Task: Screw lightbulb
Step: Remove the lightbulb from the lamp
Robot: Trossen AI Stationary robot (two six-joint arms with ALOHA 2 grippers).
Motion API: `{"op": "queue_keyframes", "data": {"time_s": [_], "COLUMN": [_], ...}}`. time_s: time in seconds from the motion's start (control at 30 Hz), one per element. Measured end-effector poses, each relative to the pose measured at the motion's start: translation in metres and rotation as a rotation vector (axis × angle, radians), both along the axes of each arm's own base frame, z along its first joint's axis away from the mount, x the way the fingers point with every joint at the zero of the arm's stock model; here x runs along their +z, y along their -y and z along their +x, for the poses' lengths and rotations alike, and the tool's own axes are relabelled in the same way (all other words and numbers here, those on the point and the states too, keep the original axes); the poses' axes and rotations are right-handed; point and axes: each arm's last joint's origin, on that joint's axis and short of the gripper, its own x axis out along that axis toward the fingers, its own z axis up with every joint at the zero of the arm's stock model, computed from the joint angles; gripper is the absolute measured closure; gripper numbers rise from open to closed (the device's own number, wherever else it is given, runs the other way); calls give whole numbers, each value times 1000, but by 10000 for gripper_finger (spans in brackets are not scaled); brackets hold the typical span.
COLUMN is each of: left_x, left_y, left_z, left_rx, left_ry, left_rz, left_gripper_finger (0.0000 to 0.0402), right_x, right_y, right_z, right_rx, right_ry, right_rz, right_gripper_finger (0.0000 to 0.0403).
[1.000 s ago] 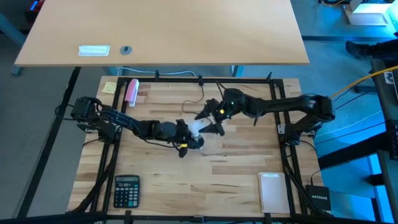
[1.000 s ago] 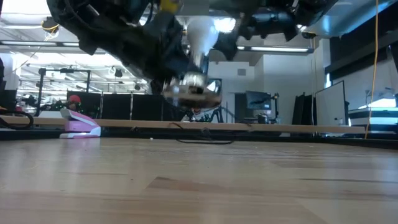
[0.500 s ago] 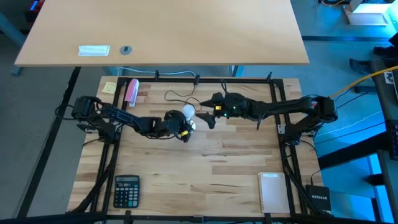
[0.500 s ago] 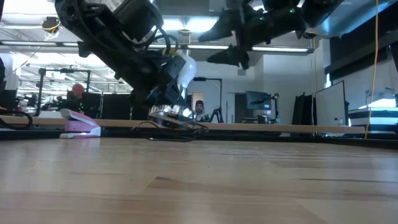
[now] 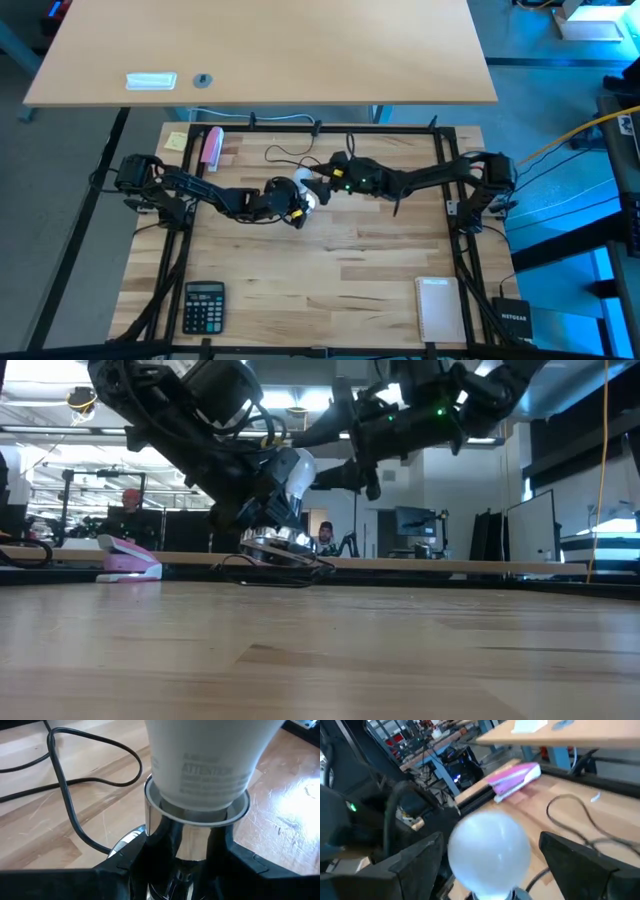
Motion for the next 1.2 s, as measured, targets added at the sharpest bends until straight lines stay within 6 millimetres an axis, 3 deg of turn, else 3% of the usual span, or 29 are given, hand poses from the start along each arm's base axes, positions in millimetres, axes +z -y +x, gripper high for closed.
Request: {"op": "queue_keyframes", "data": {"time_s": [0.33,0.57,0.67,0.8,1.03,1.2], "left_x": [2,2,5,19,44,44], "left_y": [1,10,17,23,46,50], "left_z": [1,2,2,1,9,11], "left_rx": [-11,-105,-165,-311,-807,-862], "left_ry": [13,-11,-14,31,286,324], "left_rz": [12,66,81,89,50,31], "left_gripper_finger": [233,233,233,233,233,233], "right_x": [-11,-8,-2,14,37,40], "right_y": [0,-2,-6,-10,-23,-29], "right_z": [4,4,1,-7,-14,-13], "right_rx": [14,116,230,421,804,838], "right_ry": [-23,-27,-23,20,189,229], "right_rz": [-4,-59,-87,-129,-192,-209], "right_gripper_finger": [77,198,201,201,201,201]}}
